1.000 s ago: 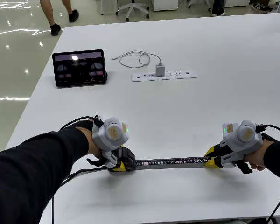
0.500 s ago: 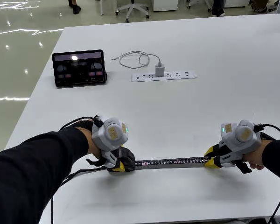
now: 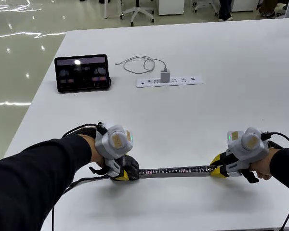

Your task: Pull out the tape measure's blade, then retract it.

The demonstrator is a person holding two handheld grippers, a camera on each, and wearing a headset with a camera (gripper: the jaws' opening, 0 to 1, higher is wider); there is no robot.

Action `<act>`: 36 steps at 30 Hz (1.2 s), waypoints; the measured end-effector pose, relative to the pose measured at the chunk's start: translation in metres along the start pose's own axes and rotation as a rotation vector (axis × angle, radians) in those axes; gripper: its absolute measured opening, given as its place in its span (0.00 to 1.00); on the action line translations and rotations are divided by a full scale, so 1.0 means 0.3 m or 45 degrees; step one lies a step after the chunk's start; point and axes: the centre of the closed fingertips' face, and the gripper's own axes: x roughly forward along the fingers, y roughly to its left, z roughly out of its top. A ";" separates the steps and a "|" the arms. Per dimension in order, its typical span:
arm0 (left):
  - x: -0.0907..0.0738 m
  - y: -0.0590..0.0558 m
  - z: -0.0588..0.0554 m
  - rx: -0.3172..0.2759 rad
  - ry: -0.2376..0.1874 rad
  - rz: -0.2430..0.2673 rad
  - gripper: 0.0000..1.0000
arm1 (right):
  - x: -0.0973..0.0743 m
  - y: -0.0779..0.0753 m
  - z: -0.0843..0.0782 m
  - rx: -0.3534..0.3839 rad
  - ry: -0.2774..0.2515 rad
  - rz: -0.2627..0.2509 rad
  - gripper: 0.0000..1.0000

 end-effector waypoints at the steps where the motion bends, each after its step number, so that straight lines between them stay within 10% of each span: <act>1: 0.000 0.000 0.000 -0.001 -0.001 0.000 0.33 | 0.002 0.000 0.001 -0.007 0.003 0.003 0.12; 14: -0.001 -0.001 0.002 0.002 -0.003 -0.005 0.33 | -0.001 -0.012 0.012 -0.135 0.043 -0.024 0.14; 23: -0.001 0.000 0.003 0.004 -0.005 -0.005 0.34 | -0.046 -0.057 0.049 -0.079 -0.036 -0.112 0.45; 36: 0.000 0.001 0.004 0.005 -0.020 -0.011 0.34 | -0.065 -0.015 0.047 0.062 -0.053 -0.086 0.62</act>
